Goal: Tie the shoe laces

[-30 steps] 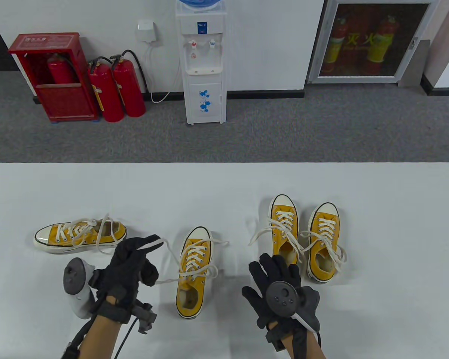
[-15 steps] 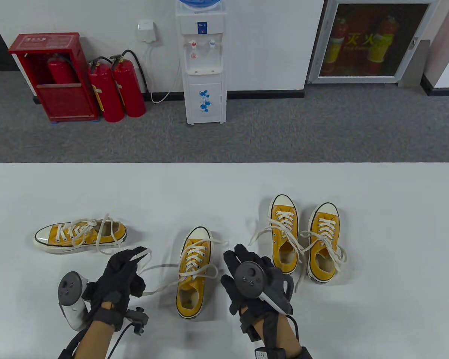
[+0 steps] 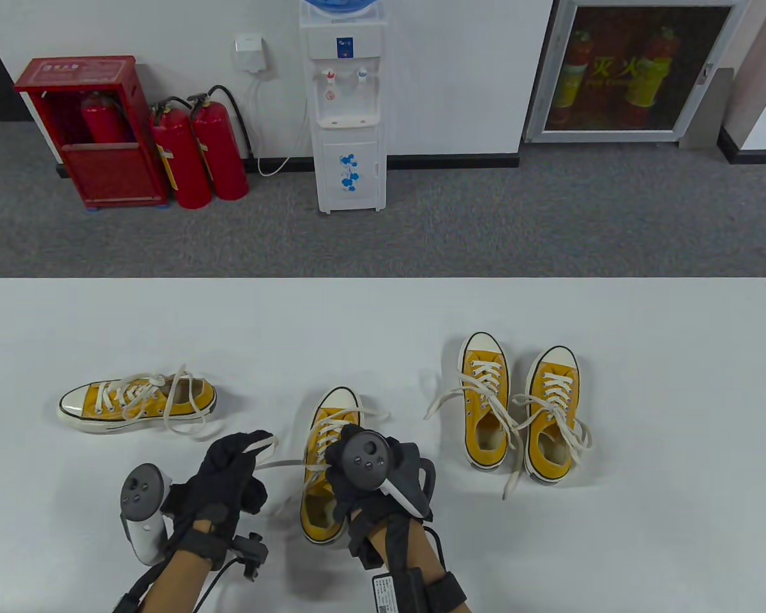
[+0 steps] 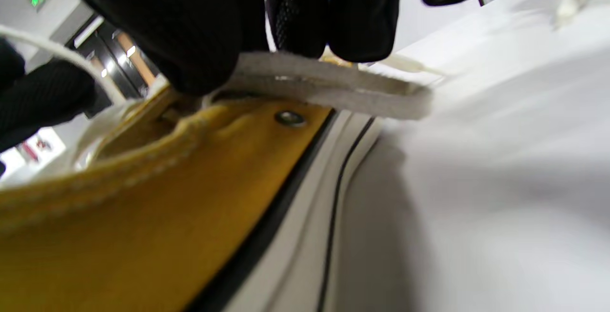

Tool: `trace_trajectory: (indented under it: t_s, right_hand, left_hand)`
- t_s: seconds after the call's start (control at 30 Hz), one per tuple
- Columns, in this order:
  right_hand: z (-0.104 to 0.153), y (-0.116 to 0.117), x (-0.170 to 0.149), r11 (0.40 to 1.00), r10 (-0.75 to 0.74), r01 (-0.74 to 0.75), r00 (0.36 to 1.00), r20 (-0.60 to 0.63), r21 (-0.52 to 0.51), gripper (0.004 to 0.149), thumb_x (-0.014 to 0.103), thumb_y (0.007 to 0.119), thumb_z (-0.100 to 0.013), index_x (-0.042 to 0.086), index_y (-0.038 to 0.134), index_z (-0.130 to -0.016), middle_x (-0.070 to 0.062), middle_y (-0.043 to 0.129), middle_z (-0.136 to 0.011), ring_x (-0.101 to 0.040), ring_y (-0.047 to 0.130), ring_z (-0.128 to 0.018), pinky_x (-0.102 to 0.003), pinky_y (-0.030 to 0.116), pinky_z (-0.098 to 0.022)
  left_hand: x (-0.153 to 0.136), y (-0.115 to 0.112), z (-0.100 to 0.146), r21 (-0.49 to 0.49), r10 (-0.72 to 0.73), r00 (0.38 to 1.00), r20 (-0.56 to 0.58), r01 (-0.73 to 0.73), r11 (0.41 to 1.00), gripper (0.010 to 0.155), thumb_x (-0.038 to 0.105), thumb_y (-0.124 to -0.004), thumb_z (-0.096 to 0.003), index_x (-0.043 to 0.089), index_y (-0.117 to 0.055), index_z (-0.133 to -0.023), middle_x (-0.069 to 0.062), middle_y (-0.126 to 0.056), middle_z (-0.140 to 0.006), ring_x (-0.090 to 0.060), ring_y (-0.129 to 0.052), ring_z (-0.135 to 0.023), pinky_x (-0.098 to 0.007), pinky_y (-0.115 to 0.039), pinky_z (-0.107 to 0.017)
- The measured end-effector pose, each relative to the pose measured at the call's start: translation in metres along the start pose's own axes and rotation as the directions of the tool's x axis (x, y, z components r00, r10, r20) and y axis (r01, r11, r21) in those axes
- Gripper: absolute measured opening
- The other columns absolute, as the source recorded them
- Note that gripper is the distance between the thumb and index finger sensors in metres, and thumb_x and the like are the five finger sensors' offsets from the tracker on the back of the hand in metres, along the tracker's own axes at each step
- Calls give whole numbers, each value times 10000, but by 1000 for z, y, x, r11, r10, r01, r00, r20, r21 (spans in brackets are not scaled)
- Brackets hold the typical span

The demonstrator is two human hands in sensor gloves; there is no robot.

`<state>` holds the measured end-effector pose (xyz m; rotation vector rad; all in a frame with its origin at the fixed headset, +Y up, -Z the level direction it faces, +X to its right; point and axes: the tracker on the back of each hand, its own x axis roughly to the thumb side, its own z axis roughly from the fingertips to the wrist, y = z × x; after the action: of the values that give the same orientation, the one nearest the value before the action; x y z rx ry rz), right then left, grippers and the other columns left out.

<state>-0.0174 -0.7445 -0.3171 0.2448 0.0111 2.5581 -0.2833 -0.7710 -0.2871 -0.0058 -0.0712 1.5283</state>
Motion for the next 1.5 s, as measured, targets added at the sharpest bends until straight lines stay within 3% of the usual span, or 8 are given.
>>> trace_trajectory:
  t_s: [0.07,0.17,0.4,0.63,0.93,1.07,1.27,1.5]
  right_hand:
    - [1,1,-4,998,-57,56,998,7,26,409,353,851,-435,225,857,-823,-54,654,-1050,-390,701,-992,-676,465,-716]
    - [6,-5,-10,985,-170,171,985,20,-14,416,354,834,-435,202,842,-822,-55,673,-1029,-387,727,-971,-678,478,-705]
    - [16,-18,-15,912,-408,409,912,49,-18,427,343,761,-445,138,764,-819,-77,665,-992,-376,731,-941,-683,467,-703]
    - [18,-14,-16,897,-442,438,894,78,59,430,352,716,-446,143,735,-821,-73,659,-978,-354,757,-915,-686,467,-701]
    - [20,-19,-13,888,-460,459,882,105,31,425,356,713,-445,168,745,-825,-60,680,-970,-325,826,-866,-666,516,-697]
    - [23,-22,-4,890,-454,456,876,164,28,411,370,752,-455,203,775,-830,-42,784,-905,-226,969,-652,-591,661,-648]
    - [28,-21,14,901,-431,430,870,239,60,395,360,802,-451,226,829,-822,-57,888,-736,-157,968,-402,-541,733,-582]
    - [31,-13,29,913,-405,371,867,291,167,401,354,842,-443,196,873,-810,-66,929,-660,-156,953,-324,-537,754,-547]
  left_hand:
    - [1,-1,0,-5,-1,1000,1,1,1000,442,436,-748,-511,327,-685,-935,-44,-814,-1059,-117,-1042,-236,-358,-917,-229]
    - [1,-2,0,-2,-8,1000,5,8,1000,442,437,-749,-510,326,-688,-934,-43,-821,-1053,-117,-1042,-237,-359,-916,-230]
    - [-1,-4,0,-8,-25,1000,5,25,1000,440,438,-747,-511,326,-689,-933,-42,-825,-1049,-119,-1042,-238,-361,-916,-231]
    - [2,-8,3,-8,-38,999,22,38,999,437,437,-748,-509,323,-697,-928,-42,-836,-1041,-120,-1043,-230,-361,-917,-225]
    - [5,-12,3,-33,-43,998,47,45,998,454,444,-747,-509,326,-684,-943,-43,-816,-1056,-124,-1044,-250,-366,-915,-241]
    - [7,-16,4,-58,23,999,47,-20,998,468,448,-746,-509,324,-676,-955,-43,-806,-1064,-125,-1047,-260,-367,-917,-246]
    - [9,-22,8,-23,91,996,11,-90,996,441,446,-795,-499,316,-733,-916,-51,-866,-1005,-130,-1082,-285,-360,-942,-226]
    - [13,-17,14,93,-9,1000,-18,11,996,399,491,-880,-459,334,-845,-825,-40,-907,-909,-175,-1067,-347,-392,-919,-247]
